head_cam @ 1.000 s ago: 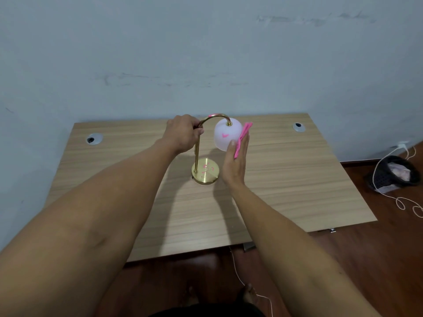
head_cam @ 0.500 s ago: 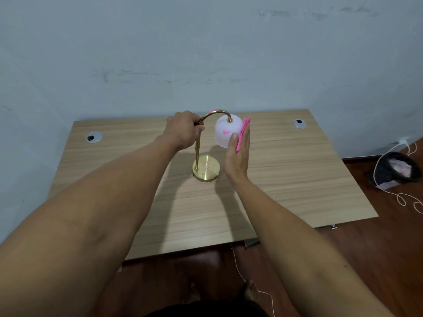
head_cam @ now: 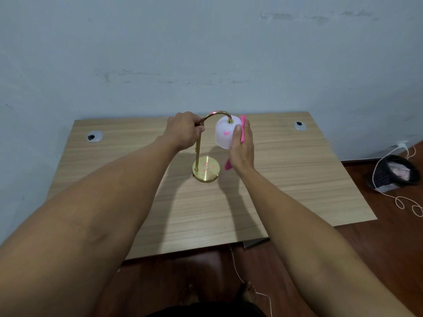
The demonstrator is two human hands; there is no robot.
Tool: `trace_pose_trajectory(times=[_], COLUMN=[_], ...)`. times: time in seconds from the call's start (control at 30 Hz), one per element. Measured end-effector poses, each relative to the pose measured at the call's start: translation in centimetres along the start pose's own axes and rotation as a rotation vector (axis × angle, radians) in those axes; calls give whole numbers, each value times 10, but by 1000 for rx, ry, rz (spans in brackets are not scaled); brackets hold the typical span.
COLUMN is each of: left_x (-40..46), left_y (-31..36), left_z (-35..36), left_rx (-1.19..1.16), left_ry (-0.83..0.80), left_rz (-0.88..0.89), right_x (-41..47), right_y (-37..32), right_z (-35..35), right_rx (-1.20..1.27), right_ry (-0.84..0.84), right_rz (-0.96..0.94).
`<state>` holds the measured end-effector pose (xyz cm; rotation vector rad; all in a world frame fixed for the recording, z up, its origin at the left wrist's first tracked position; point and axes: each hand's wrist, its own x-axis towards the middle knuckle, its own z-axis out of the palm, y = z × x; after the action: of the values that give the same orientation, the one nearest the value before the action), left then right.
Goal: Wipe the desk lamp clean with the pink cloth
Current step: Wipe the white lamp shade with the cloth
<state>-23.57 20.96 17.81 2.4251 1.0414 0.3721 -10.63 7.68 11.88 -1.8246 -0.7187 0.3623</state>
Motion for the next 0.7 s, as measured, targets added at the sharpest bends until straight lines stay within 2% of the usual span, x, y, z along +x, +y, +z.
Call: trace_pose_trajectory(times=[0.1,0.27,0.5,0.7], left_x=[0,-1,-2,-3], left_y=[1,3,4,4], left_z=[-2,-1,-4,-4], left_rx=[1,20,15,11], left_ry=[0,12,3,-4], left_rz=[-14,-12,-25,-31], right_x=[13,-22,-25,-34], right_y=[-12,23,20,50], right_z=[1,12,18,3], right_rx=[-131,-424,-713,-1054], right_ry=[-48,0,-30,-93], right_rz=[-130,-402,-494,-688])
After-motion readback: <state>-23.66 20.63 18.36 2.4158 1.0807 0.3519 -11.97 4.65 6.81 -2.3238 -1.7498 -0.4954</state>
